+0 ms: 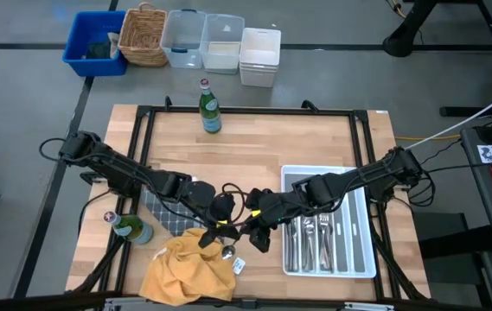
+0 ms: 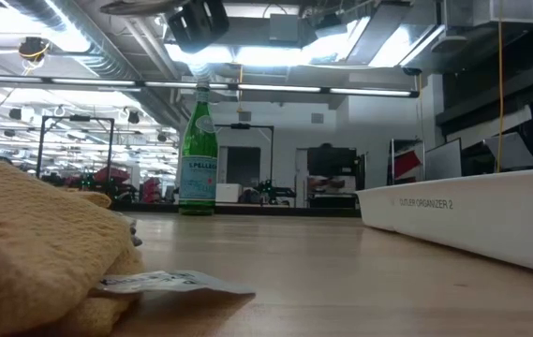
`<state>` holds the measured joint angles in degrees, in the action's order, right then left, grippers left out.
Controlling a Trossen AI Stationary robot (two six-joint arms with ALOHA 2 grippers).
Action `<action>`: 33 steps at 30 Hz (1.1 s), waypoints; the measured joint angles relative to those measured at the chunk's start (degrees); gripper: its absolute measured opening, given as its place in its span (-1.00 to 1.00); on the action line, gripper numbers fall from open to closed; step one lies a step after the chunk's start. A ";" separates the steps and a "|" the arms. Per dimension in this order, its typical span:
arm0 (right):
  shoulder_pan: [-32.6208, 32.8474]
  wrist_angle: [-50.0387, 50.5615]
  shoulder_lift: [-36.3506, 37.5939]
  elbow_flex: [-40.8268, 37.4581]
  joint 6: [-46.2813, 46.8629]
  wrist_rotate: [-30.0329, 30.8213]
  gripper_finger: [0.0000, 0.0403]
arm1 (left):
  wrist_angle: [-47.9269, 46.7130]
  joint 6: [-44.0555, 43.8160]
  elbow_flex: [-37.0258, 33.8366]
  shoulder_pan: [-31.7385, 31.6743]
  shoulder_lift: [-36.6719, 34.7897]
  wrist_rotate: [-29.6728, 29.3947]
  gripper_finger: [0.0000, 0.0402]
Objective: Sort silverware
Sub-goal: Stack the silver spoon into the white utensil tray with the other silver spoons
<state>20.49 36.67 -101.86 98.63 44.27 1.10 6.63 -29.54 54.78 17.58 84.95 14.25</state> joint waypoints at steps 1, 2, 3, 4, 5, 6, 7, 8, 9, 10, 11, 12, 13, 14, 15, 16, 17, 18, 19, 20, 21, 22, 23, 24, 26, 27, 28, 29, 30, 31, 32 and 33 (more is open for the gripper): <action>0.00 -0.38 0.00 0.00 0.00 -0.02 -0.35 | 0.00 0.00 0.00 0.00 0.00 -0.03 -0.99; 0.00 -0.53 0.02 0.00 -0.02 -0.02 -0.35 | 0.04 0.00 0.00 0.02 0.00 -0.01 -0.99; 0.02 -0.53 0.02 0.00 -0.02 -0.02 -0.35 | 0.02 0.00 0.00 0.03 0.00 -0.01 -0.99; 0.02 -0.45 0.02 0.00 -0.02 -0.02 -0.35 | 0.02 0.00 0.00 0.07 0.00 0.00 -0.99; 0.02 -0.34 0.02 0.00 -0.02 -0.02 -0.35 | 0.02 0.00 0.00 0.07 0.00 -0.01 -0.99; 0.01 -0.26 0.02 0.00 -0.02 -0.02 -0.35 | 0.02 0.00 0.00 0.04 0.00 -0.01 -0.99; 0.01 -0.26 0.02 0.00 -0.02 -0.02 -0.35 | 0.02 0.00 0.00 0.04 0.00 -0.01 -0.99; 0.01 -0.26 0.02 0.00 -0.02 -0.02 -0.35 | 0.01 0.00 0.00 0.04 0.00 -0.01 -0.99; 0.02 -0.25 0.02 0.00 -0.02 -0.02 -0.35 | 0.02 0.00 0.00 0.04 0.00 -0.01 -0.99; 0.02 -0.22 0.02 0.00 -0.02 -0.02 -0.35 | 0.02 0.00 0.00 0.04 0.00 -0.01 -0.99; 0.02 -0.17 0.02 0.00 -0.02 -0.02 -0.35 | 0.02 0.00 0.00 0.02 0.00 -0.06 -0.99; 0.02 -0.20 -0.19 0.00 -0.02 -0.02 -0.35 | 0.02 0.00 0.00 0.02 0.00 -0.06 -0.99; 0.02 -0.28 -0.39 0.00 -0.02 -0.02 -0.35 | 0.02 0.00 0.00 0.02 0.00 -0.06 -0.99; 0.02 -0.01 -0.56 0.00 -0.02 -0.05 -0.35 | 0.02 0.00 0.00 0.02 0.00 -0.07 -0.99; 0.02 0.48 -0.80 0.00 0.01 -0.21 -0.35 | 0.01 0.00 0.00 0.02 0.00 -0.07 -0.99; 0.00 0.39 -1.39 0.00 0.20 -0.55 -0.35 | 0.02 0.00 0.00 0.01 0.00 -0.08 -0.99; 0.00 0.20 -1.60 0.00 0.26 -0.72 -0.35 | 0.05 -0.01 0.00 0.02 0.00 -0.07 -0.99; 0.00 0.58 -1.77 -0.03 0.31 -0.70 -0.35 | 0.05 0.00 -0.01 0.02 0.00 -0.08 -0.99; 0.00 0.44 -2.06 -0.04 0.33 -0.70 -0.36 | 0.05 0.00 -0.04 0.02 0.00 -0.08 -0.99; 0.00 -0.39 -2.16 -0.04 0.33 -0.66 -0.39 | 0.04 0.00 -0.04 0.02 0.00 -0.08 -0.99; 0.00 -0.64 -2.19 -0.04 0.30 -0.60 -0.42 | -0.01 0.00 -0.04 0.02 0.00 -0.08 -0.99; 0.00 -0.64 -2.20 -0.04 0.27 -0.51 -0.47 | -0.12 0.00 -0.04 0.02 0.00 -0.08 -0.99; 0.00 -0.69 -2.23 -0.04 0.24 -0.30 -0.52 | -0.15 0.09 -0.04 0.02 -0.02 -0.08 -0.99; 0.00 -0.71 -2.23 -0.04 0.22 -0.16 -0.58 | -0.15 0.29 -0.04 0.02 -0.02 -0.10 -0.99; 0.00 -0.87 -2.23 -0.04 0.22 0.46 -0.71 | -0.11 0.74 -0.04 0.00 -0.02 -0.20 -0.99; 0.02 -0.99 -2.23 -0.04 0.22 0.57 -0.79 | -0.13 0.99 -0.04 0.00 -0.02 -0.25 -0.99; 0.06 -1.06 -2.24 -0.04 0.22 0.68 -0.87 | -0.13 1.07 -0.04 0.00 -0.02 -0.26 -0.99; 0.07 -1.04 -2.24 -0.04 0.21 0.79 -0.92 | -0.17 1.09 -0.04 -0.02 -0.02 -0.25 -0.99; 0.07 -1.06 -2.23 -0.04 0.22 0.76 -0.95 | -0.18 1.09 -0.04 -0.01 -0.02 -0.25 -0.99; 0.07 -1.08 -2.24 -0.04 0.25 0.74 -0.95 | -0.17 1.07 -0.04 0.00 -0.02 -0.28 -0.99; 0.08 -1.07 -2.23 -0.04 0.48 0.77 -0.93 | -0.16 1.08 -0.04 -0.01 -0.02 -0.25 -0.99; 0.11 -1.06 -2.25 -0.04 0.85 0.79 -0.91 | -0.14 1.07 -0.04 -0.03 -0.02 -0.25 -0.99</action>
<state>20.60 35.62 -104.11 98.59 45.12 1.89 6.49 -28.47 54.74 17.55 84.93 14.01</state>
